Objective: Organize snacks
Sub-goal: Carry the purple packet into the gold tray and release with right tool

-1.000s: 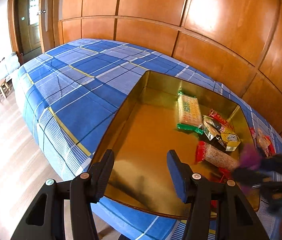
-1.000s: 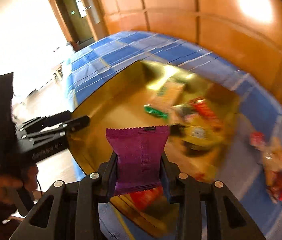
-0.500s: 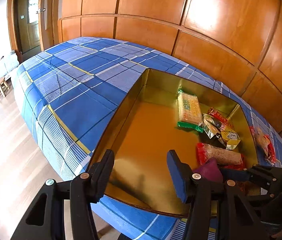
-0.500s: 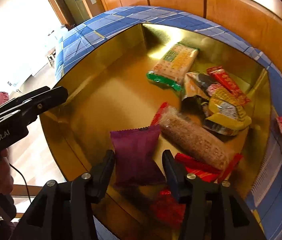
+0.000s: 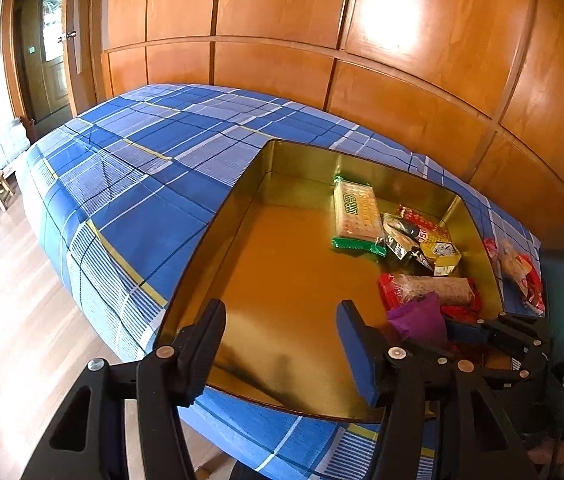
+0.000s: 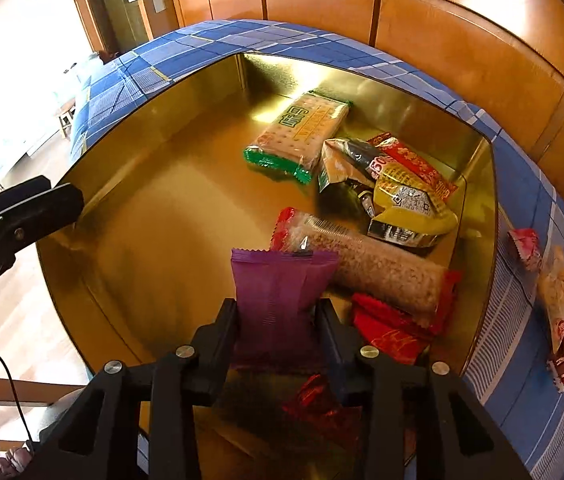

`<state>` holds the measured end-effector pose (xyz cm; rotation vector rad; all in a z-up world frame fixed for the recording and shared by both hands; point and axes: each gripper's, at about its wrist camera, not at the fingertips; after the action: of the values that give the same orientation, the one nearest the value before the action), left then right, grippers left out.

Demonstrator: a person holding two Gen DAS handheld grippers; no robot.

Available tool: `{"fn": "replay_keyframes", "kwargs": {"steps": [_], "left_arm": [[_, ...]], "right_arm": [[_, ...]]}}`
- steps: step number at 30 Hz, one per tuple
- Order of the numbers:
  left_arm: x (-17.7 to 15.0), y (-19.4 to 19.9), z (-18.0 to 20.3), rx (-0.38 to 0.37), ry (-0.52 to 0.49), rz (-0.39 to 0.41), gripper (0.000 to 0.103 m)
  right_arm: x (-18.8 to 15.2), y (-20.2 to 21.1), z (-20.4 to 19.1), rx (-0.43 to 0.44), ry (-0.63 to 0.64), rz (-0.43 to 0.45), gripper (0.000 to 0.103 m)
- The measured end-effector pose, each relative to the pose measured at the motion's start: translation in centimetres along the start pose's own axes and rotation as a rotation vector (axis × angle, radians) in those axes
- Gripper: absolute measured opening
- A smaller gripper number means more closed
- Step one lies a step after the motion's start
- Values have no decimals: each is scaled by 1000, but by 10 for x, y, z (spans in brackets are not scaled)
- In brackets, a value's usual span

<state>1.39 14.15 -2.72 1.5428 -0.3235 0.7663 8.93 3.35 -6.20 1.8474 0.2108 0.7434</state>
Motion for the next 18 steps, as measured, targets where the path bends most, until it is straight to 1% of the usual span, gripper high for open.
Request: {"fn": "replay_keyframes", "kwargs": {"steps": [6,13,18], "left_arm": [[-2,2,3,-5,-7,1,59],[-3,3,5,-8,-14,1,59],[-3,4,7,-8,-19,4,59]], "right_arm": [[-5,6,-2,38,-35,4,42],[-7,10,-5,26,-30,15,42],[-9,16,-2,44,-48,34,42]]}}
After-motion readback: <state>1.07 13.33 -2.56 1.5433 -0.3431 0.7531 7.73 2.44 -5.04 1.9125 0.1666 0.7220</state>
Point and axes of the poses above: each gripper's, at about its wrist camera, not at the fingertips, and y roughly against the way its jaws point, z to its right, x to its top, and after that the axes turned 5 degrees about x, right-handed
